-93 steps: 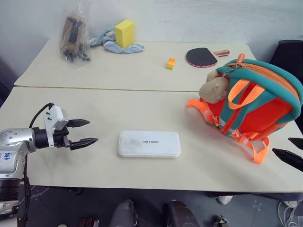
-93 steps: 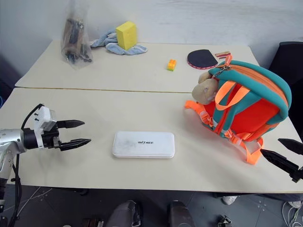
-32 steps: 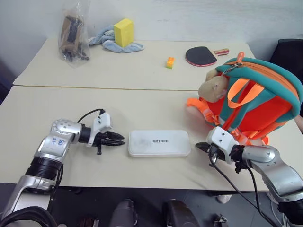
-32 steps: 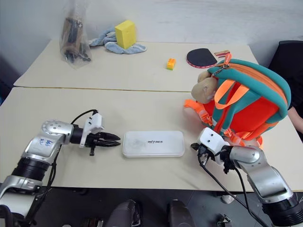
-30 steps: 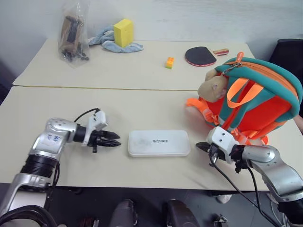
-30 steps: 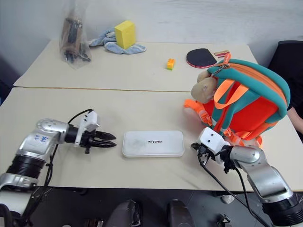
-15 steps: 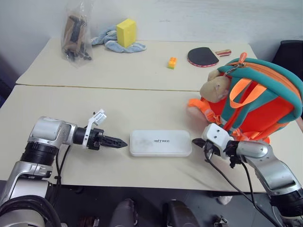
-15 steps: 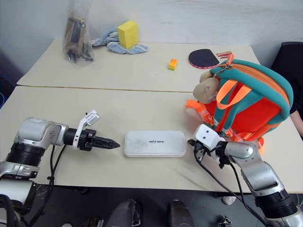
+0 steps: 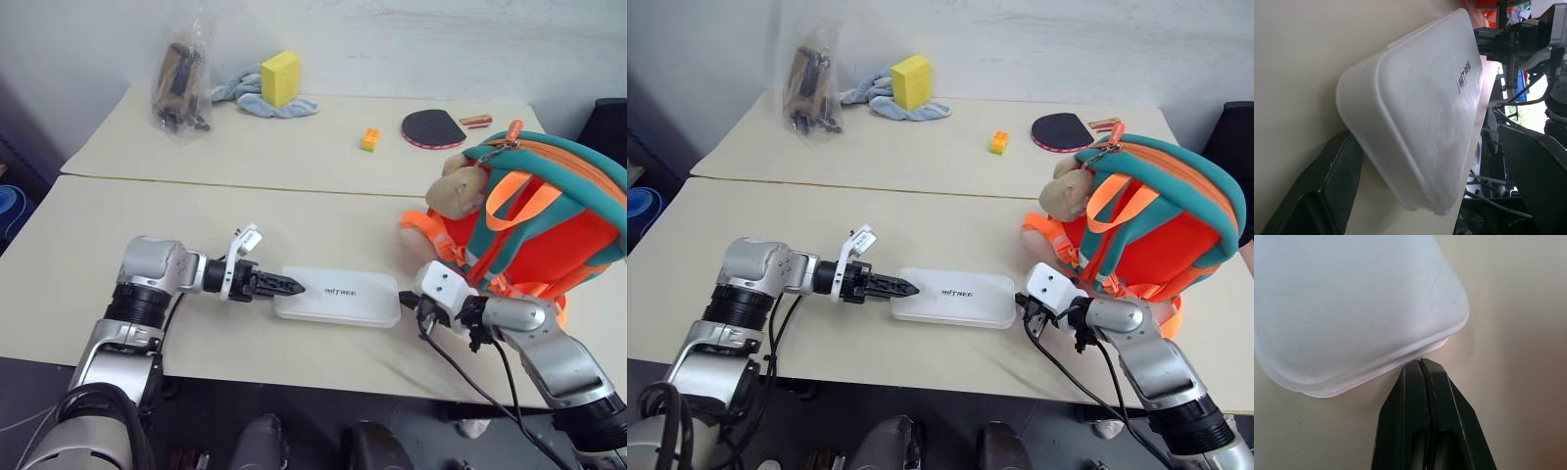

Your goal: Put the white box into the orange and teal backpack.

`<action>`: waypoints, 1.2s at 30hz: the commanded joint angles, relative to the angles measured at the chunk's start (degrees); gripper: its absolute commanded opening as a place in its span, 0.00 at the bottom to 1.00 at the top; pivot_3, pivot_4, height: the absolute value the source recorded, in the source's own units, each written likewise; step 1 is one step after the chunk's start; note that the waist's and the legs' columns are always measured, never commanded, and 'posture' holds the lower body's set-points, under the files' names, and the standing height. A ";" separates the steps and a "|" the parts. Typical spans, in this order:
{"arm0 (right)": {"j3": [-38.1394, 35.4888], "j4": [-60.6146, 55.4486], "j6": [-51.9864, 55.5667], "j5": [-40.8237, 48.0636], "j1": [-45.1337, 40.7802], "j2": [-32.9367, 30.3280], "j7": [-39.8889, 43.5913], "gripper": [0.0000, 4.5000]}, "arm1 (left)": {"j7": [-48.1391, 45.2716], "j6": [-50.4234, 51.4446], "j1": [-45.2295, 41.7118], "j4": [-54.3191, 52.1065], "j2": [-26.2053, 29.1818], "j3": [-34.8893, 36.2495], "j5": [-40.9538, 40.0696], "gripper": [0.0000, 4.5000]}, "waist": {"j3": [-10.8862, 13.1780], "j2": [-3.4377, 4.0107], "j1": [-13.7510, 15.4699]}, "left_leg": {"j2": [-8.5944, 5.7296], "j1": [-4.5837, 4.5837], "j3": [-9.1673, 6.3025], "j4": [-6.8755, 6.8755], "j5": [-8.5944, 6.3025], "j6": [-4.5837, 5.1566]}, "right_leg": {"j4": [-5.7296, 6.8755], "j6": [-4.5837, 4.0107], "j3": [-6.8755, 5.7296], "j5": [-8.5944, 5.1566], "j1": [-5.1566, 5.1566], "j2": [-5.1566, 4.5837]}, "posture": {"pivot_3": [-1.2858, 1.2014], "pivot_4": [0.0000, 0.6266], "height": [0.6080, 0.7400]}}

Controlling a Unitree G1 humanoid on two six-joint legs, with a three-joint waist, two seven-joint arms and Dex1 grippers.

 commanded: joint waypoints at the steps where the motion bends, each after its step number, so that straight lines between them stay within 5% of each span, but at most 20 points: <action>1: -1.18 -1.76 -0.76 -0.09 1.05 -0.50 0.10 0.00 | 2.43 0.51 -0.46 4.19 -3.97 -1.64 -0.17 0.99 | 0.00 0.00 0.10 | -0.02 -0.01 -0.02 0.01 -0.01 0.02 | -0.01 0.01 -0.02 0.00 0.01 -0.02 | 0.52 0.24 1.00; 4: -1.59 -1.86 -0.78 -0.15 1.45 -0.36 -0.02 0.00 | 2.35 0.92 -2.22 5.08 -5.83 -0.93 -1.15 0.99 | 0.01 -0.02 0.08 | -0.06 -0.04 -0.03 0.00 -0.02 0.04 | -0.04 0.01 -0.04 0.00 0.00 -0.05 | 0.52 0.24 1.00; 7: -1.65 -2.07 -0.63 -0.20 1.58 -0.14 -0.26 0.00 | 2.14 0.38 -2.54 4.63 -6.48 -1.28 -1.62 0.87 | 0.03 -0.06 -0.19 | -0.06 -0.09 -0.03 -0.04 -0.03 0.03 | -0.10 0.01 -0.04 0.00 -0.02 -0.04 | 0.52 0.24 1.00; 17: -1.97 -2.54 -0.25 -0.27 1.53 0.46 -1.19 0.00 | 0.63 0.18 -3.06 4.28 -5.01 -0.19 -4.30 0.29 | 0.11 -0.19 -0.82 | 0.07 -0.13 -0.03 -0.11 0.00 -0.14 | -0.15 0.01 -0.07 0.00 -0.11 0.07 | 0.52 0.24 1.00; 24: -12.75 -14.44 7.47 5.56 8.74 2.06 -5.50 0.00 | -1.35 0.51 -0.96 -1.74 -1.10 4.74 -9.43 0.29 | 0.18 -0.23 -0.80 | 0.11 -0.41 -0.03 -0.22 0.07 -0.28 | -0.11 0.01 -0.04 0.00 -0.49 0.14 | 0.52 0.24 1.00; 29: -30.01 -27.53 18.29 17.16 19.68 4.87 -6.03 0.25 | -0.29 1.24 0.62 -6.13 0.64 10.92 -13.20 0.29 | 0.19 -0.22 -0.55 | 0.22 -1.11 -0.04 -0.19 0.22 -0.40 | 0.10 0.01 -0.03 0.00 -1.28 0.25 | 0.52 0.24 1.00; 33: -45.78 -30.01 24.49 25.84 24.50 6.10 -6.41 0.55 | 1.85 -2.20 1.26 -8.06 0.72 15.38 -14.05 0.29 | 0.20 -0.25 -0.63 | 0.20 -0.99 -0.05 -0.15 0.26 -0.33 | 0.05 0.01 -0.04 0.00 -1.07 0.23 | 0.52 0.24 1.00; 36: -50.69 -27.29 26.40 29.19 23.18 5.61 -8.18 0.78 | 2.08 -5.56 1.48 -8.27 1.20 16.72 -13.86 0.29 | 0.21 -0.26 -0.95 | 0.15 -0.88 -0.04 -0.19 0.23 -0.29 | 0.03 0.02 -0.02 0.02 -0.97 0.20 | 0.52 0.24 1.00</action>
